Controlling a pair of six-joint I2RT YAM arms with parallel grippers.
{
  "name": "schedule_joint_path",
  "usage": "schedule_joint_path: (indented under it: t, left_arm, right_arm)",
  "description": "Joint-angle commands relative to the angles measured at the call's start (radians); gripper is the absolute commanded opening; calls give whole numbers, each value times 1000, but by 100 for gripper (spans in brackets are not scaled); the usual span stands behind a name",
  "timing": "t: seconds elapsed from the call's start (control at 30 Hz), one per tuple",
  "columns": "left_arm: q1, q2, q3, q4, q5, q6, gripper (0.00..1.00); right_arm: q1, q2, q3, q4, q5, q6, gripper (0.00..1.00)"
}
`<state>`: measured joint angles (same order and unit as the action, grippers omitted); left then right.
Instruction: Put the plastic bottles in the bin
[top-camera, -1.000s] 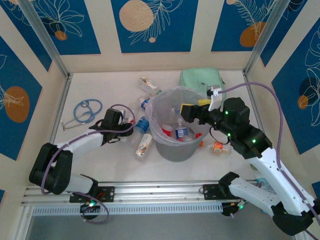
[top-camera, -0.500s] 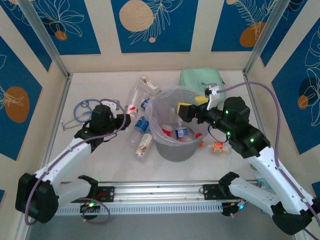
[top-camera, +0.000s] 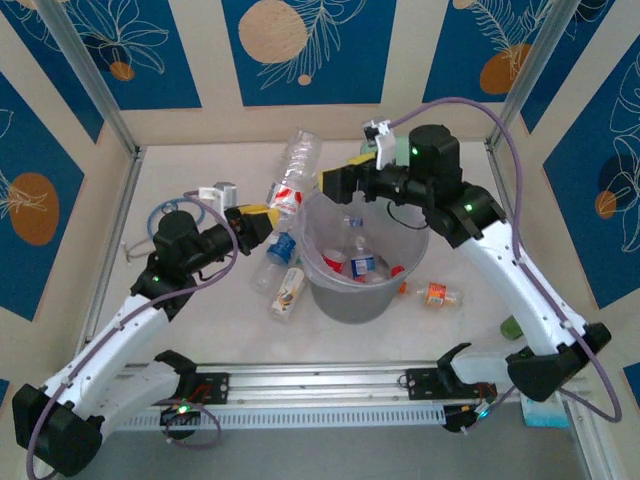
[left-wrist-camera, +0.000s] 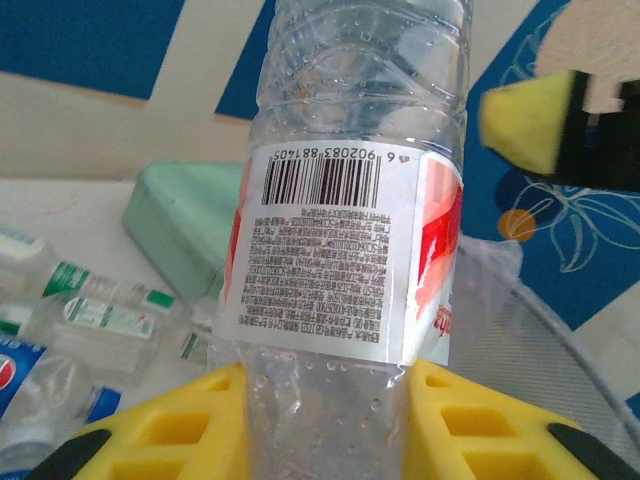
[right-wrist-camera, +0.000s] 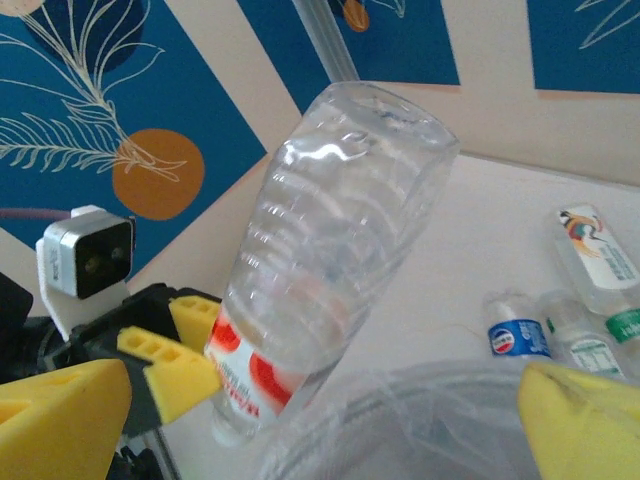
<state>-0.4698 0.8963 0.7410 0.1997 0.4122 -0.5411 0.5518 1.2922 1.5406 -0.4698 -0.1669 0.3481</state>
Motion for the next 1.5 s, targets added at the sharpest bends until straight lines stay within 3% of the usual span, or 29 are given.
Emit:
schedule_joint_path:
  t: [0.0, 0.3, 0.57, 0.63, 0.73, 0.9, 1.13, 1.33, 1.47]
  left_arm:
    - [-10, -17, -20, 75, 69, 29, 33]
    - [-20, -15, -35, 67, 87, 35, 31]
    - [-27, 4, -55, 108, 132, 41, 30]
    - [-30, 14, -55, 118, 152, 41, 31]
    - [-32, 15, -55, 115, 142, 44, 34]
    - [-32, 9, -65, 135, 146, 35, 50]
    - [-32, -23, -83, 138, 106, 26, 82]
    - [-31, -58, -81, 42, 114, 55, 91]
    - [-30, -84, -89, -64, 36, 80, 92]
  right_arm:
    - [0, 55, 72, 28, -66, 35, 99]
    - [13, 145, 112, 78, -56, 41, 98]
    - [-16, 137, 93, 106, -79, 60, 69]
    - [-16, 137, 93, 108, -86, 55, 58]
    - [-16, 136, 96, 109, -88, 48, 50]
    - [-18, 126, 102, 117, -80, 32, 41]
    - [-29, 121, 162, 129, -73, -6, 35]
    - [-55, 107, 321, 28, -5, -109, 35]
    - [-104, 56, 359, -32, 17, -131, 35]
